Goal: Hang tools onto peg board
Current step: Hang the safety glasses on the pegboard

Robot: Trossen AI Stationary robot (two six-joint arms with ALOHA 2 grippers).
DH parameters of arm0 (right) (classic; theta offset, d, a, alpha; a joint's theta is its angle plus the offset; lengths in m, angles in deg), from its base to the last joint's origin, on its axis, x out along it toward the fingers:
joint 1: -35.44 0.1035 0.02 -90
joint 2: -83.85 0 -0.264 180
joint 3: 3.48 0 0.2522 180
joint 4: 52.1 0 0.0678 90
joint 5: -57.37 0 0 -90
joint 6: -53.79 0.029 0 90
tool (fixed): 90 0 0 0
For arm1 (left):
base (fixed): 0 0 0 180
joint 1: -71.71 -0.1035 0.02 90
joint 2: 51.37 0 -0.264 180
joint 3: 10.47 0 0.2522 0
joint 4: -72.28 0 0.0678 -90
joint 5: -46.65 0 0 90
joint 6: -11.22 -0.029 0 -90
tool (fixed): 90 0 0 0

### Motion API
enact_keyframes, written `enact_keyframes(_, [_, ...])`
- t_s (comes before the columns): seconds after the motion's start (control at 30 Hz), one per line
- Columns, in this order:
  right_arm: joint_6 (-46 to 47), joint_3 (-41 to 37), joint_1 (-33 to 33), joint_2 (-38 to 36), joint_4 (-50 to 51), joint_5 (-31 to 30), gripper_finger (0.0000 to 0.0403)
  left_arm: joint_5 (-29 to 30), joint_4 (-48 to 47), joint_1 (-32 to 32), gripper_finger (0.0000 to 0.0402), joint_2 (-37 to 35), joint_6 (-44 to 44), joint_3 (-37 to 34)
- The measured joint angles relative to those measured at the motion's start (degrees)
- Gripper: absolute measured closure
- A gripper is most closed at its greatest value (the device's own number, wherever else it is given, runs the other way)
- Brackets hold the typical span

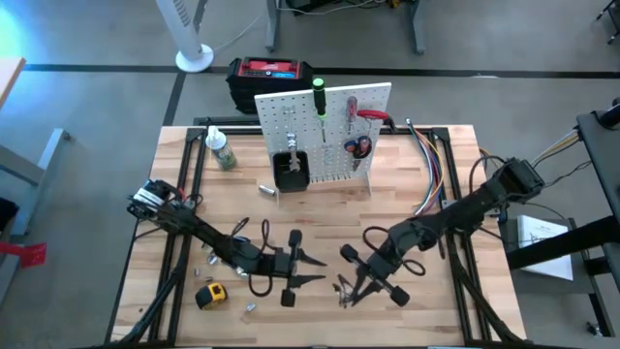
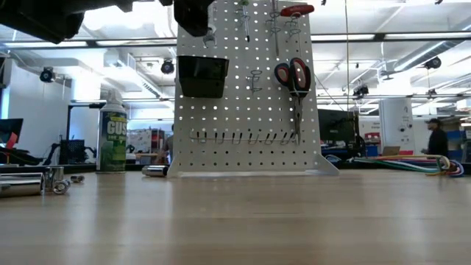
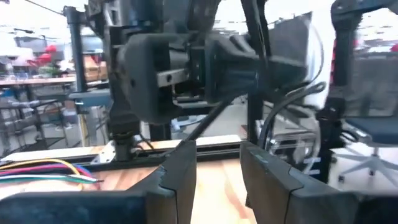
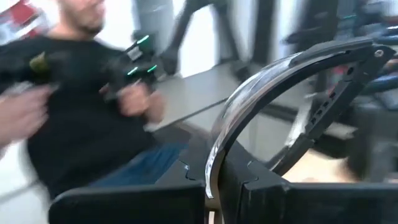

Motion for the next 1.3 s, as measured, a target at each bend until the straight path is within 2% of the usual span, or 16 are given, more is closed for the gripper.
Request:
enact_keyframes(0.1, [-4.4,-0.1,-0.9,0.0,2.5,6.2,0.0403,-5.5,-0.7,-0.7,0.0287,0.1,0.9,1.0])
enact_keyframes(0.2, [-8.8,-0.1,-2.4,0.0,3.3,9.3,0.0403,-12.1,-3.1,-2.2,0.0287,0.1,3.0,2.5])
enact_keyframes(0.27, [-12.3,-0.1,-3.3,0.0,3.8,10.7,0.0403,-13.6,-5.6,-3.2,0.0287,0.2,4.1,3.6])
enact_keyframes(0.63, [-19.0,-0.1,-5.4,0.0,6.7,10.9,0.0403,-14.0,-8.5,-3.9,0.0287,0.3,4.9,6.5])
enact_keyframes(0.87, [-19.2,-0.1,-5.5,0.0,6.7,10.3,0.0403,-13.9,-10.4,-4.7,0.0287,0.4,7.9,7.7])
enact_keyframes(1.07, [-17.4,-0.1,-5.5,0.0,7.0,5.0,0.0403,-13.7,-10.5,-5.3,0.0287,0.4,9.6,7.7])
enact_keyframes(1.3, [-16.8,0.0,-5.7,2.0,7.1,4.3,0.0403,-13.7,-10.7,-5.5,0.0287,1.5,12.0,7.7])
